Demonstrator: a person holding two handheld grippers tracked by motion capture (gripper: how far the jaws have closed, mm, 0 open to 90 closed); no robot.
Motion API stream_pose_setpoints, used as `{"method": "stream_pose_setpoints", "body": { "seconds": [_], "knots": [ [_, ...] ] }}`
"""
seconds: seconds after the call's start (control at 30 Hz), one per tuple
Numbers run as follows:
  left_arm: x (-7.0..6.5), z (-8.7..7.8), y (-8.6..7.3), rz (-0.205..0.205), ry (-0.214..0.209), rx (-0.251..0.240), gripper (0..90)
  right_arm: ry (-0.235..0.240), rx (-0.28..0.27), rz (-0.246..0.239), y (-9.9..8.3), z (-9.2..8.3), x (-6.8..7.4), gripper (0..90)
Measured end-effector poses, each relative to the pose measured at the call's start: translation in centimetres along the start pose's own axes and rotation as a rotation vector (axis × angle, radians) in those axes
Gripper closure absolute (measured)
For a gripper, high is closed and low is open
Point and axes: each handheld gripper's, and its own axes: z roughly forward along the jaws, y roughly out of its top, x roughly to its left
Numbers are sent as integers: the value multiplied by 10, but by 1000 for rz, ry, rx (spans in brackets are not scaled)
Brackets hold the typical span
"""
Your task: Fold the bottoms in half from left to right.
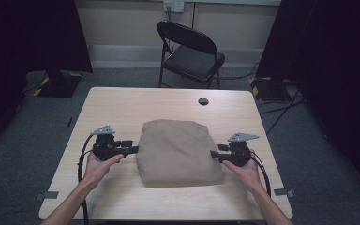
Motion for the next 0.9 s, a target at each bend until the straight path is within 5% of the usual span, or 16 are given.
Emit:
{"method": "stream_pose_setpoints", "body": {
  "seconds": [0.13,0.27,0.47,0.57,0.67,0.77,0.9],
  "knots": [
    [-4,8,-2,14,23,32,413,-4,9,10,-2,5,-2,482],
    [-6,14,-3,18,23,53,392,8,52,1,-7,12,-1,567],
    [-6,28,-4,15,39,88,376,6,61,-19,-6,13,3,892],
    [-7,34,-6,12,33,97,383,2,67,-10,-6,13,0,898],
    [-7,43,-6,21,71,110,451,0,71,-4,-7,11,-2,897],
    [-6,54,-8,65,114,166,560,-16,94,13,-9,13,-7,878],
    [-7,57,-11,95,117,186,656,-38,115,11,-15,18,-11,827]
  ]
}}
